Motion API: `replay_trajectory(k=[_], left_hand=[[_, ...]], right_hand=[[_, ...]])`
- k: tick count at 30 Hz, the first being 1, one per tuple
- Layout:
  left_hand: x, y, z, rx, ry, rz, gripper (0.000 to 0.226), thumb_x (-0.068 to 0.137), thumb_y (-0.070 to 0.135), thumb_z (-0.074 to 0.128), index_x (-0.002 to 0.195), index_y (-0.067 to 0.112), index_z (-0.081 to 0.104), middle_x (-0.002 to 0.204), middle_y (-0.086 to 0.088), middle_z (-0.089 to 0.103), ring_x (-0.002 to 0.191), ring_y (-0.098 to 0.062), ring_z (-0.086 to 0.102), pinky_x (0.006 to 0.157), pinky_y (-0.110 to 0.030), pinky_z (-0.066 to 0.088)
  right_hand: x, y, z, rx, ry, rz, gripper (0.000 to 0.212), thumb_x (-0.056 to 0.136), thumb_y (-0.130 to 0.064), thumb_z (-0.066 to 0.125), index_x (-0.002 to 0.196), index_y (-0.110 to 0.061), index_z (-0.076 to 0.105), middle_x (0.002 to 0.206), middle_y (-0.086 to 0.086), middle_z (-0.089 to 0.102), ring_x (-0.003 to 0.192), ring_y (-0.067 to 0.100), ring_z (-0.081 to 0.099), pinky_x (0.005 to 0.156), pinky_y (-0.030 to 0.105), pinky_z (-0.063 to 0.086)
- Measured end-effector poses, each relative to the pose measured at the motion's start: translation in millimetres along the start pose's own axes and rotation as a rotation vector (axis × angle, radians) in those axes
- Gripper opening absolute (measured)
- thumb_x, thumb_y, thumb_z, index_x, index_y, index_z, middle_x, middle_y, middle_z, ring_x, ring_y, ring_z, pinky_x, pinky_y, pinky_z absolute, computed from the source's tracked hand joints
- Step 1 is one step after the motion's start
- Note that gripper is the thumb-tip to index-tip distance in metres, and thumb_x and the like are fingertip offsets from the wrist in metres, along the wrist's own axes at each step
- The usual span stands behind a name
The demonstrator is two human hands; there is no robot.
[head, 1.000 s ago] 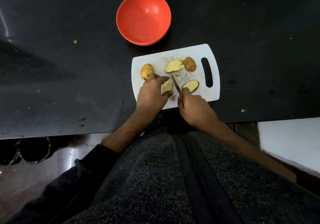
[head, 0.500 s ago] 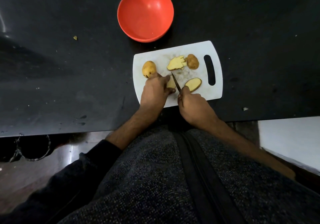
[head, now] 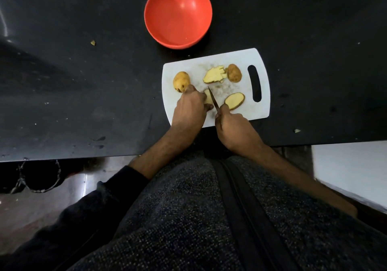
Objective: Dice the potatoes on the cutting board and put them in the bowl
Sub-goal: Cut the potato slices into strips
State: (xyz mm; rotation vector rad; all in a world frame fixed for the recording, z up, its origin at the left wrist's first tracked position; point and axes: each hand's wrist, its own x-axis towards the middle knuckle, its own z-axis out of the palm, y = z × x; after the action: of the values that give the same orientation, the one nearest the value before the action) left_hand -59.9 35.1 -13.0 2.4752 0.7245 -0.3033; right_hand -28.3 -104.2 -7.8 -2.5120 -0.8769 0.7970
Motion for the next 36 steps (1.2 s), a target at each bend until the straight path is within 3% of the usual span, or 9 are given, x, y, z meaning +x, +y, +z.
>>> replay_trajectory(k=[5,9,12,14,17,21,24,32,36], left_hand=[[2,3,-2,-0.081,-0.043,-0.067,0.027,0.095,0.013,0.066,0.071,0.007,0.055,0.066,-0.008,0.053,0.065,-0.023,0.051,0.061,-0.030,0.036],[7,-1,1,-0.255,-0.102,-0.138,0.017,0.091,-0.006,0.056,0.075,-0.001,0.060,0.081,-0.021,0.069,0.074,-0.033,0.068,0.068,-0.045,0.059],[6,0,-1,-0.304,-0.108,-0.156,0.013,0.090,-0.009,0.056,0.091,-0.005,0.068,0.085,-0.020,0.070,0.073,-0.029,0.071,0.071,-0.045,0.061],[3,2,-1,-0.300,-0.085,-0.143,0.021,0.091,-0.008,0.053,0.076,0.002,0.064,0.082,-0.018,0.070,0.068,-0.022,0.069,0.068,-0.042,0.062],[1,0,4,-0.252,-0.049,-0.115,0.033,0.087,-0.006,0.052,0.059,0.010,0.048,0.072,-0.016,0.065,0.069,-0.029,0.068,0.061,-0.043,0.058],[-4,1,2,-0.008,0.012,0.005,0.006,0.093,0.008,0.063,0.090,0.003,0.064,0.089,-0.010,0.053,0.080,-0.031,0.057,0.066,-0.033,0.037],[-5,3,2,0.085,0.033,0.099,0.025,0.093,0.015,0.067,0.115,0.005,0.066,0.117,-0.013,0.050,0.093,-0.032,0.059,0.070,-0.035,0.040],[3,2,6,0.026,0.017,0.057,0.016,0.091,0.011,0.069,0.105,0.002,0.070,0.119,-0.012,0.048,0.089,-0.030,0.059,0.071,-0.032,0.039],[9,-2,9,-0.143,0.031,-0.050,0.016,0.092,0.011,0.066,0.105,0.001,0.067,0.100,0.001,0.046,0.064,-0.002,0.047,0.058,-0.004,0.034]], right_hand=[[3,-1,-4,-0.024,-0.018,0.023,0.011,0.104,-0.022,0.036,0.096,-0.015,0.032,0.069,0.002,0.042,0.056,0.024,0.040,0.056,0.036,0.032],[5,-3,-7,-0.074,-0.003,0.010,0.007,0.102,-0.017,0.038,0.097,-0.014,0.034,0.063,-0.003,0.031,0.053,0.020,0.032,0.053,0.034,0.024],[6,-4,-11,-0.100,-0.010,0.020,0.008,0.101,-0.017,0.039,0.097,-0.015,0.033,0.064,-0.003,0.031,0.052,0.018,0.031,0.049,0.033,0.018],[5,-5,-14,-0.106,-0.024,0.025,0.010,0.100,-0.017,0.041,0.097,-0.015,0.032,0.064,-0.002,0.031,0.053,0.018,0.031,0.051,0.033,0.022],[1,-7,-15,-0.106,-0.046,0.034,0.010,0.100,-0.017,0.041,0.098,-0.014,0.032,0.068,0.000,0.034,0.054,0.019,0.032,0.055,0.033,0.026],[-2,-11,-14,-0.087,-0.058,0.062,0.012,0.100,-0.017,0.040,0.109,-0.008,0.040,0.079,0.009,0.049,0.065,0.029,0.046,0.059,0.037,0.032],[-3,-11,-14,-0.092,-0.057,0.054,0.017,0.100,-0.017,0.041,0.114,-0.007,0.041,0.089,0.018,0.061,0.077,0.039,0.060,0.059,0.037,0.033],[-5,-10,-11,-0.126,-0.066,0.052,0.021,0.101,-0.020,0.040,0.117,-0.007,0.039,0.094,0.019,0.063,0.083,0.040,0.063,0.060,0.038,0.034],[-3,-9,-12,-0.109,-0.051,0.051,0.019,0.100,-0.018,0.038,0.116,-0.009,0.040,0.091,0.018,0.062,0.079,0.039,0.061,0.060,0.038,0.035]])
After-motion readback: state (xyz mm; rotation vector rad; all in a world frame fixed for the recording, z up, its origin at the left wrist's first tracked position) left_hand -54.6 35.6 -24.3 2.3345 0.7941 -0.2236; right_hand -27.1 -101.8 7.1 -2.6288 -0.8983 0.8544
